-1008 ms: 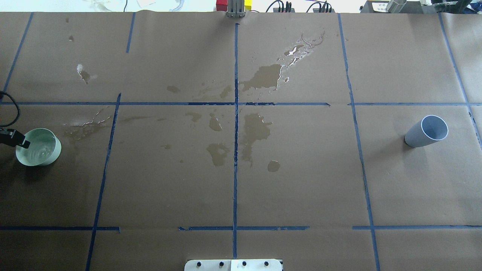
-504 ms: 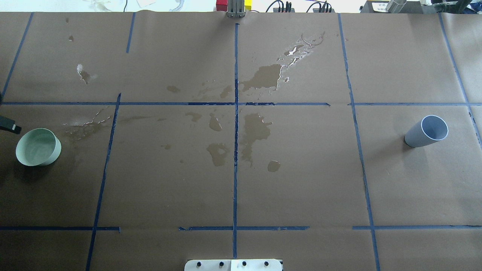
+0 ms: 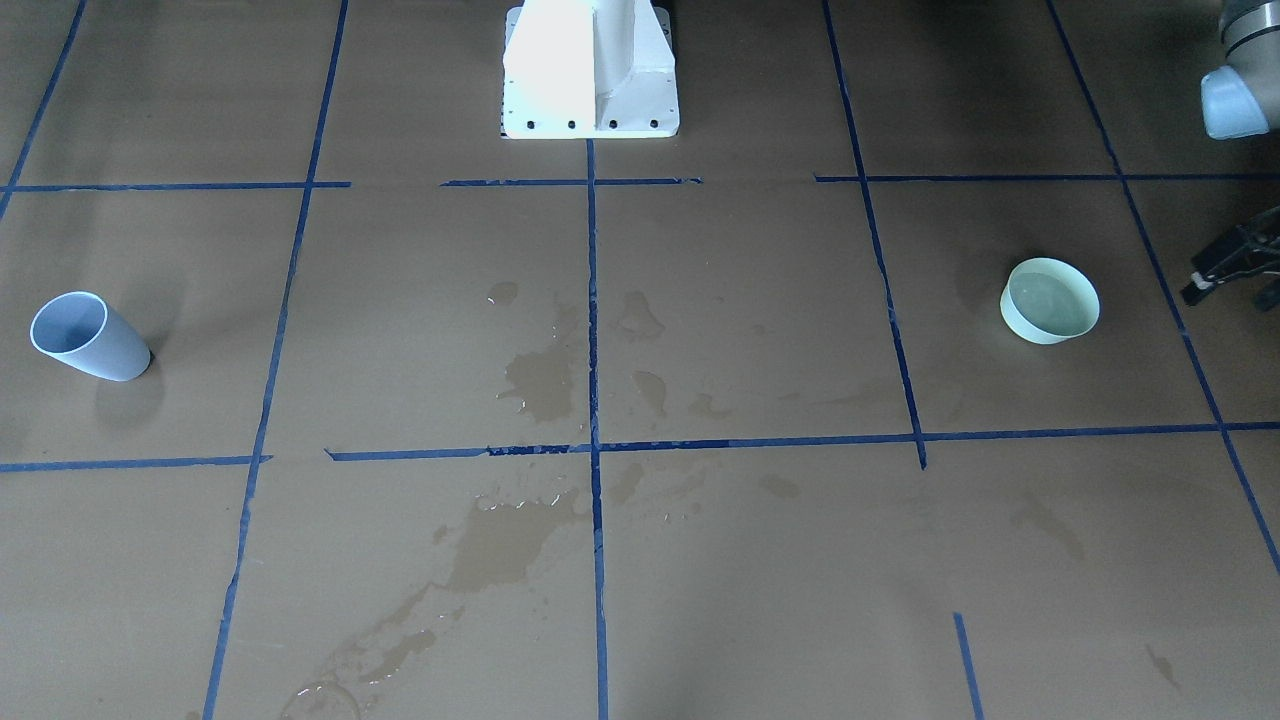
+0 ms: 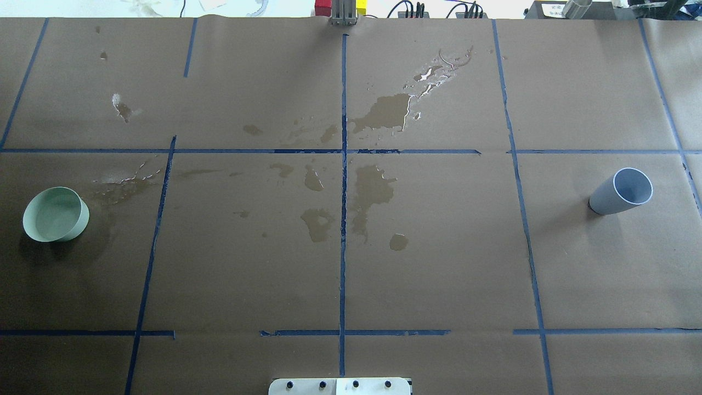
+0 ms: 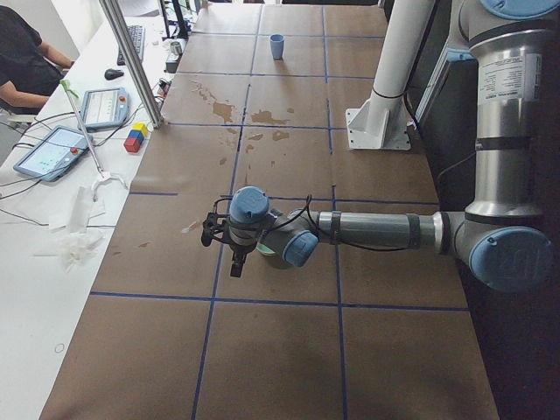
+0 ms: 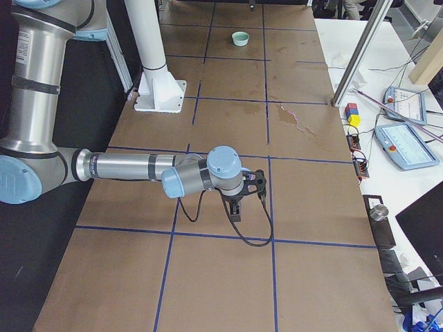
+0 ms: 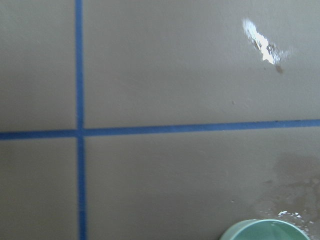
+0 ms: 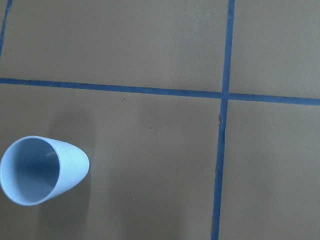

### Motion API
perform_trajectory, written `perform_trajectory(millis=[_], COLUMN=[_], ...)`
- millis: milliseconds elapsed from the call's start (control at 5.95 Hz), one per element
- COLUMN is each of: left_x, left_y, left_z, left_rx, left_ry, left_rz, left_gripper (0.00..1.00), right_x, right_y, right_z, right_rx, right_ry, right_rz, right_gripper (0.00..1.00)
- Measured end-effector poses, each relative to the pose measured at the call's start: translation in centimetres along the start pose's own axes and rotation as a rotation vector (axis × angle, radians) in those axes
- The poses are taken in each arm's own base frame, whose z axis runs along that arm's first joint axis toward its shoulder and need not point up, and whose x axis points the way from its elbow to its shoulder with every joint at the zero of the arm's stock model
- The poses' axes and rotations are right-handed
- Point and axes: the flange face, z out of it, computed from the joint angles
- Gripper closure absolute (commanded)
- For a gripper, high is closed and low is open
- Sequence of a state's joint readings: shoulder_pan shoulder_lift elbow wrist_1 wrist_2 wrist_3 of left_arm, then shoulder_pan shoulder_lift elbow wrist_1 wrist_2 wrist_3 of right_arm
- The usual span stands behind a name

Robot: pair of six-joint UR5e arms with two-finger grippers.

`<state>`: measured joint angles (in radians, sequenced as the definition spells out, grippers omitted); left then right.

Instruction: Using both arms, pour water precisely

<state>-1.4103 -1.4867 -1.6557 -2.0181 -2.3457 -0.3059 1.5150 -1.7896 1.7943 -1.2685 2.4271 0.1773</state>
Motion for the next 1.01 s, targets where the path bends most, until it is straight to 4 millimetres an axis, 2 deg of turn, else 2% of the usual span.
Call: perform_trajectory(millis=[336, 504, 840, 1008], left_x=[-2.3, -3.8, -6.4, -6.7], left_y=[0.5, 1.3, 4.0, 5.1], left_z=[-5.1, -5.9, -4.7, -4.4], left_rx=[-0.107, -0.158, -0.227, -0.240], left_ry=[-0.058, -0.064, -0.054, -0.035], left_rz=[0.037, 0.022, 0.005, 0.028], left_gripper=[0.00, 0.00, 0.00, 0.00], right_x=[0.0, -0.7, -2.1, -1.8], right_y=[0.0, 0.1, 0.2, 0.3], right_z=[1.3, 2.6, 4.3, 4.2], right_rx=[-0.021, -0.047, -0.097, -0.115], right_ry=[0.057, 0.075, 0.073, 0.064], right_rz=[-0.022, -0.050, -0.091, -0.106], right_gripper=[0.00, 0.00, 0.00, 0.00])
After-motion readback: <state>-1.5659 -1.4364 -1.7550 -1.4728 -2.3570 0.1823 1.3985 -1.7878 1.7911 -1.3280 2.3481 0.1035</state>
